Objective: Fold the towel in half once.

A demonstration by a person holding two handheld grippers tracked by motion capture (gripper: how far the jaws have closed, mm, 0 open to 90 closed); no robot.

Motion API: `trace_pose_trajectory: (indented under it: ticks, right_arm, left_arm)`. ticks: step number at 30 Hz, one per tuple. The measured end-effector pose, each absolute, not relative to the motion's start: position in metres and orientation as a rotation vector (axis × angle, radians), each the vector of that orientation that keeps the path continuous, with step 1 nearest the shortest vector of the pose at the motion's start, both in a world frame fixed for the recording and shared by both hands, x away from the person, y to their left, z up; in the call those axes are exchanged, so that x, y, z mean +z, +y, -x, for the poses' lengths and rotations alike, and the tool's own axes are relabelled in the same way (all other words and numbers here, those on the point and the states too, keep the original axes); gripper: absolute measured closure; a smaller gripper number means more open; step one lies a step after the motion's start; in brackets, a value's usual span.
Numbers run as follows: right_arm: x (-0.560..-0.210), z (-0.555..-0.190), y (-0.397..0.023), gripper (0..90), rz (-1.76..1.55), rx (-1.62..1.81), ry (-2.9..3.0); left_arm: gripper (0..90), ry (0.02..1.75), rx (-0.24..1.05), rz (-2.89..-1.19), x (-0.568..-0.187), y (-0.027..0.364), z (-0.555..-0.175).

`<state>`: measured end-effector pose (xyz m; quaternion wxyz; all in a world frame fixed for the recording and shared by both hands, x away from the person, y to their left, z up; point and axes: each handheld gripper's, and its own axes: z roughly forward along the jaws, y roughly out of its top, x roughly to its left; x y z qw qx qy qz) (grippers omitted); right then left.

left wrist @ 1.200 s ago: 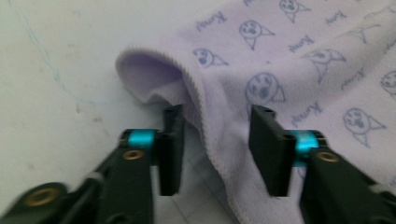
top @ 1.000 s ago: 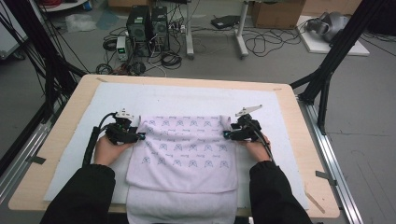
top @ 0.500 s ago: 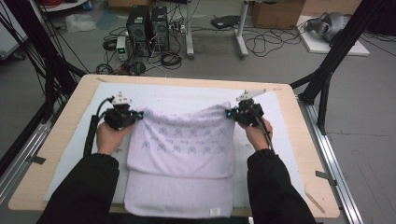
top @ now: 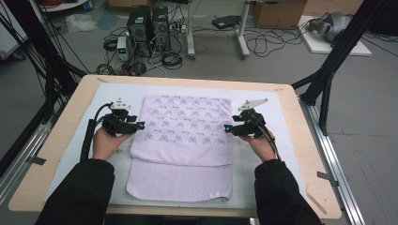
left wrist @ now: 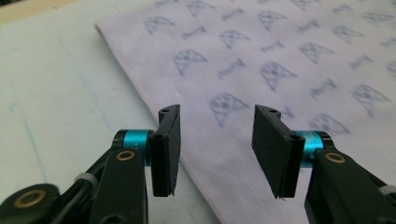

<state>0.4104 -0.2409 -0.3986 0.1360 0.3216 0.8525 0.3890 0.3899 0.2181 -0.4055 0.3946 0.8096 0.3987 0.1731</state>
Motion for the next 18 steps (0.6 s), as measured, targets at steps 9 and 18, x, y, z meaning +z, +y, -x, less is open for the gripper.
trace_pose_trajectory:
  ticks: [9,18]
  right_arm:
    - [-0.405,-0.359,-0.244,41.7,-0.877,1.171,2.573]
    - [-0.424,-0.321,-0.239,46.1,-0.721,1.193,2.584]
  left_arm:
    - [51.7,0.909,0.403,-2.044,-0.415,0.226,-0.339]
    - [51.0,0.835,0.331,-2.1,-0.435,0.224,-0.313]
